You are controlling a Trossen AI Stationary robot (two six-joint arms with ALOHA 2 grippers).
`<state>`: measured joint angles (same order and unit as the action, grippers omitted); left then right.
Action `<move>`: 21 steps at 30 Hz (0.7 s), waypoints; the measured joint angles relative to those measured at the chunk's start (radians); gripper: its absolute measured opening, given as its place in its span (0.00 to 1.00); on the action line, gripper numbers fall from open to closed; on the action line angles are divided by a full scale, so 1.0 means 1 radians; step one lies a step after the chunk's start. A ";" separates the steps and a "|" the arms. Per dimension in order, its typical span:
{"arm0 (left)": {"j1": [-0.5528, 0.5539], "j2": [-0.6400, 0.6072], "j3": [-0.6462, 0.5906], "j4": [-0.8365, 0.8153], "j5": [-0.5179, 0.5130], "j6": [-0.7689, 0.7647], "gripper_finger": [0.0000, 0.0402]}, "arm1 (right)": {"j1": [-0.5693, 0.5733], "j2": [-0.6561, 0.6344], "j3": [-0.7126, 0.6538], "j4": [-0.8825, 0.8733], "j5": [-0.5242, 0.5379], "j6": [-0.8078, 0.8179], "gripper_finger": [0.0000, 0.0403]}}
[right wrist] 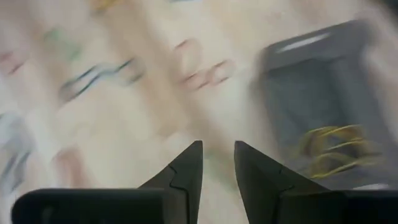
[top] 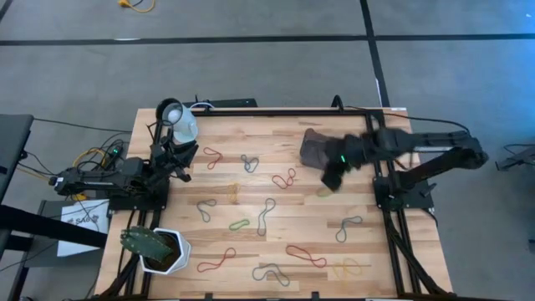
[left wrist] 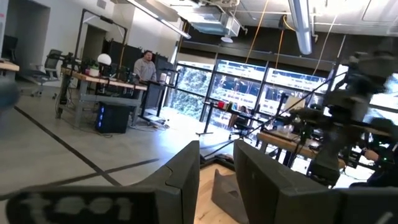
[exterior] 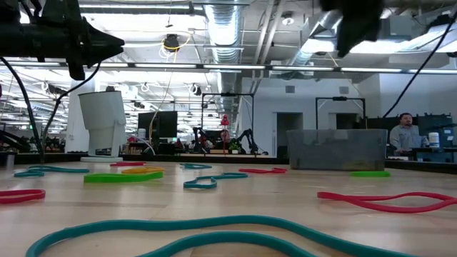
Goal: Pick and place rubber bands into bin
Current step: Put the yellow rubber band into the black container
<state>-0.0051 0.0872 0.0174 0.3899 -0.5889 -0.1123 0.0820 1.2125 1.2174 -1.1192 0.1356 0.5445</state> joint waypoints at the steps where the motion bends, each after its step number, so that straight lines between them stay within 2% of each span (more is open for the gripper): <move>1: 0.000 0.000 0.000 -0.002 0.000 -0.005 0.22 | 0.055 -0.006 -0.013 0.002 -0.008 0.029 0.22; 6: 0.000 0.000 0.000 -0.003 0.001 -0.030 0.22 | 0.343 0.017 -0.082 0.031 -0.014 0.222 0.22; 12: 0.000 0.000 0.000 -0.003 0.001 -0.031 0.22 | 0.622 0.129 -0.159 0.150 -0.015 0.373 0.22; 18: 0.000 0.000 0.000 0.004 0.001 -0.071 0.22 | 0.750 0.263 -0.162 0.214 -0.036 0.633 0.22; 21: 0.000 0.000 0.000 0.005 0.001 -0.092 0.22 | 0.775 0.314 -0.162 0.268 -0.090 0.683 0.22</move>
<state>-0.0052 0.0871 0.0174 0.3950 -0.5884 -0.2045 0.8567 1.5261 1.0557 -0.8509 0.0459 1.2277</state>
